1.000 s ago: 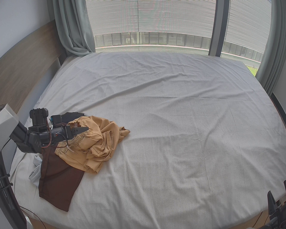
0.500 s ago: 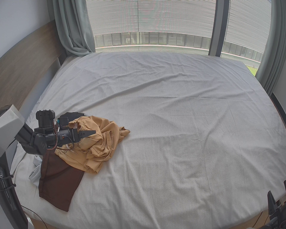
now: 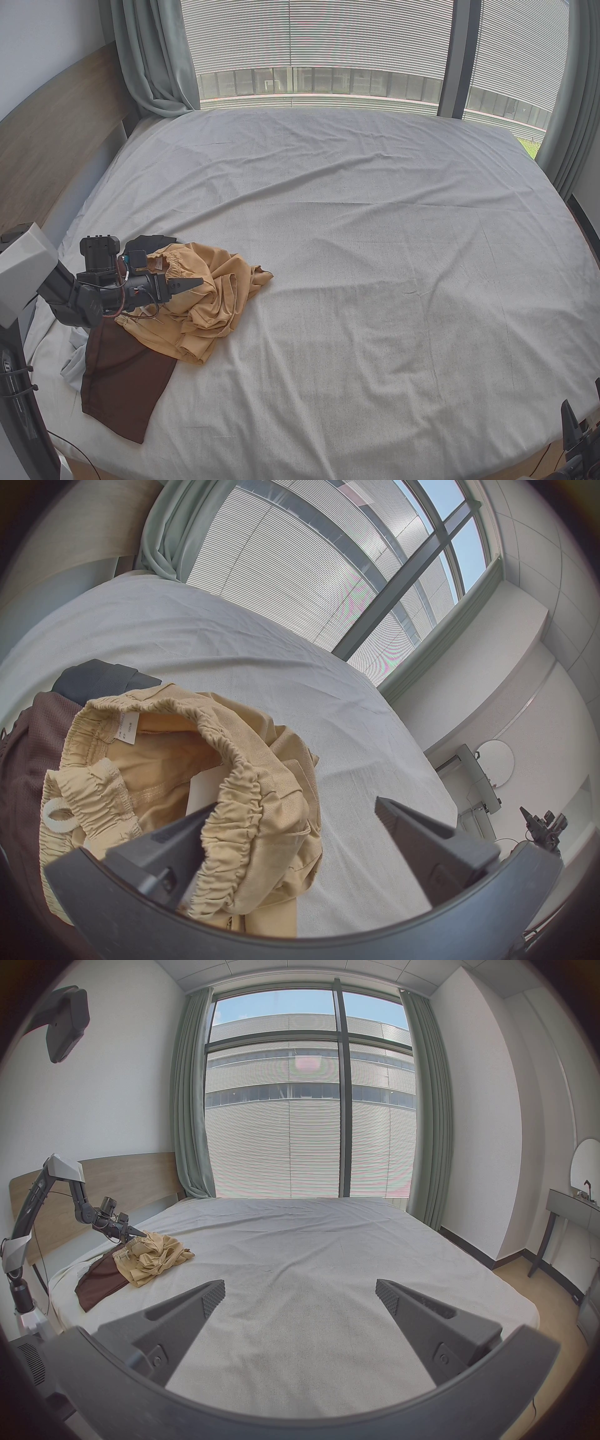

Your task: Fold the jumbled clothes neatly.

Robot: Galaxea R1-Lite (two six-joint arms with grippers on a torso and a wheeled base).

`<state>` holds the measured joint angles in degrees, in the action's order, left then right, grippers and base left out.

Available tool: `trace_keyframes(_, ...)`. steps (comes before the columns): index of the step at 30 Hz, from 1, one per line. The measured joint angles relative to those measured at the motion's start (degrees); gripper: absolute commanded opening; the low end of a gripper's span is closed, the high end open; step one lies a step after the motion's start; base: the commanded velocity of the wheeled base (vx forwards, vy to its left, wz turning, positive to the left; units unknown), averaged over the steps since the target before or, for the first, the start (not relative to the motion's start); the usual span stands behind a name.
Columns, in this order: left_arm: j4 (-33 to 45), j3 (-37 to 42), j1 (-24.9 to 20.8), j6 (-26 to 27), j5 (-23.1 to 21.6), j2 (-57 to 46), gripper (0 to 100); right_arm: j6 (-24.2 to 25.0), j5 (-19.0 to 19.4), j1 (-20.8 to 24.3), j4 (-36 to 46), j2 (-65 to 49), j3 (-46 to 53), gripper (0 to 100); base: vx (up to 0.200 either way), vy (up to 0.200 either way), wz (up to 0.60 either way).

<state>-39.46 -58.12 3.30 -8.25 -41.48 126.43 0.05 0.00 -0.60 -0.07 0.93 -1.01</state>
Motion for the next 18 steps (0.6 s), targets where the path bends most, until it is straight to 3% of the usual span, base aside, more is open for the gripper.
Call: trace_keyframes(18,-1.5,2.3,-0.3,-0.4,-1.8,-1.0,0,0.1,0.0,0.0,0.0,0.0,0.0,100,0.000,0.000,0.00)
